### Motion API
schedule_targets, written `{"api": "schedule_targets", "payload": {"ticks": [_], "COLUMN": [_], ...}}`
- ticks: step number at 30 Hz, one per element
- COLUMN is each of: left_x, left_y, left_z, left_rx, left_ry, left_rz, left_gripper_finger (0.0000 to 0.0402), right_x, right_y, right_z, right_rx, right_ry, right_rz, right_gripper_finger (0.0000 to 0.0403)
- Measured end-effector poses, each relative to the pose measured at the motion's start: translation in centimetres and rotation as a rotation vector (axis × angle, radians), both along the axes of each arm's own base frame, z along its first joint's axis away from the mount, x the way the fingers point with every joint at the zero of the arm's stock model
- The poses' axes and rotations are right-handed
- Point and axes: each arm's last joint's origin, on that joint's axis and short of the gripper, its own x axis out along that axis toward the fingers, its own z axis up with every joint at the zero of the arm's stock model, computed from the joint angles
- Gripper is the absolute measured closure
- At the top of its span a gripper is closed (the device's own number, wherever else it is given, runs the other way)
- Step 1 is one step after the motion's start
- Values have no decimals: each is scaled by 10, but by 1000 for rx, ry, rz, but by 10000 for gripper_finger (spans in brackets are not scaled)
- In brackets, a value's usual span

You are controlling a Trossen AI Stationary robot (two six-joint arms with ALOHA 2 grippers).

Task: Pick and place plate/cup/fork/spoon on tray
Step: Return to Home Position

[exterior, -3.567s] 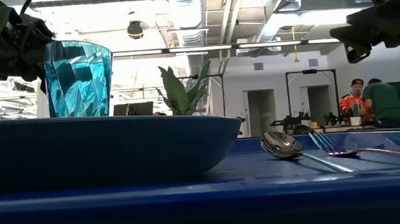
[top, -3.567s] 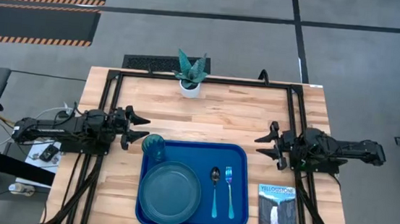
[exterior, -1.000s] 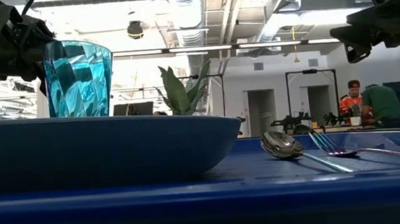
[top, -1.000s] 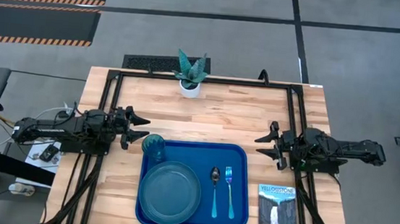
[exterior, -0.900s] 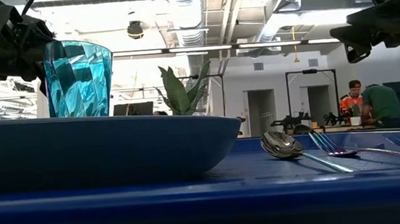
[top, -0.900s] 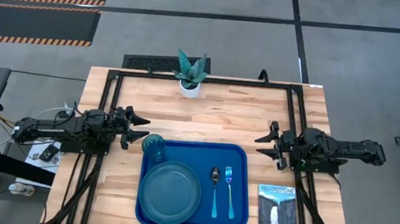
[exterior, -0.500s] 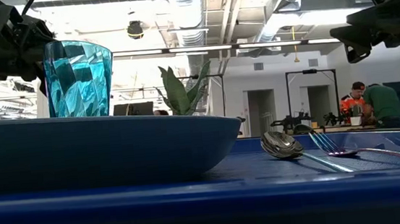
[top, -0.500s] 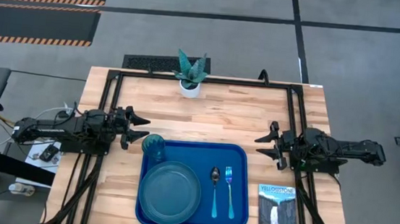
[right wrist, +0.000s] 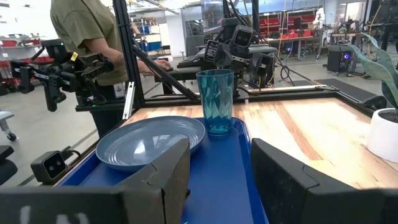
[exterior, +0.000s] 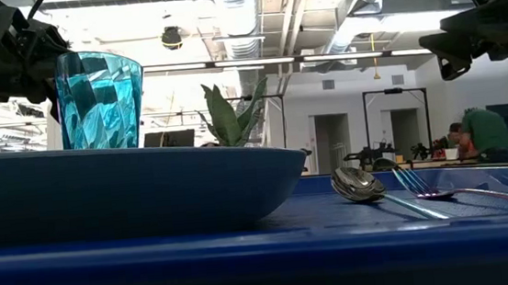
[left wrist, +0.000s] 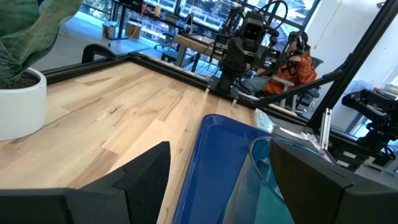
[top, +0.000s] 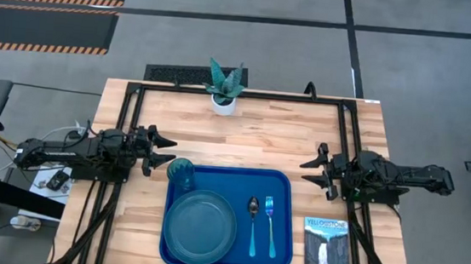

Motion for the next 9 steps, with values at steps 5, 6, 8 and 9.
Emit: {"api": "schedule_targets", "payload": {"ticks": [5,6,8,9], "left_x": [0,0,0,0], "left_y": [0,0,0,0], "left_z": [0,0,0,0], "left_rx": [0,0,0,0], "left_ry": [0,0,0,0], "left_rz": [0,0,0,0], "left_gripper_finger": [140,140,140,140], "right_x": [0,0,0,0], "right_y": [0,0,0,0], "right_z": [0,0,0,0], "right_rx": [0,0,0,0], "right_ry": [0,0,0,0], "right_rz": [0,0,0,0], "right_gripper_finger": [212,213,213,213]}}
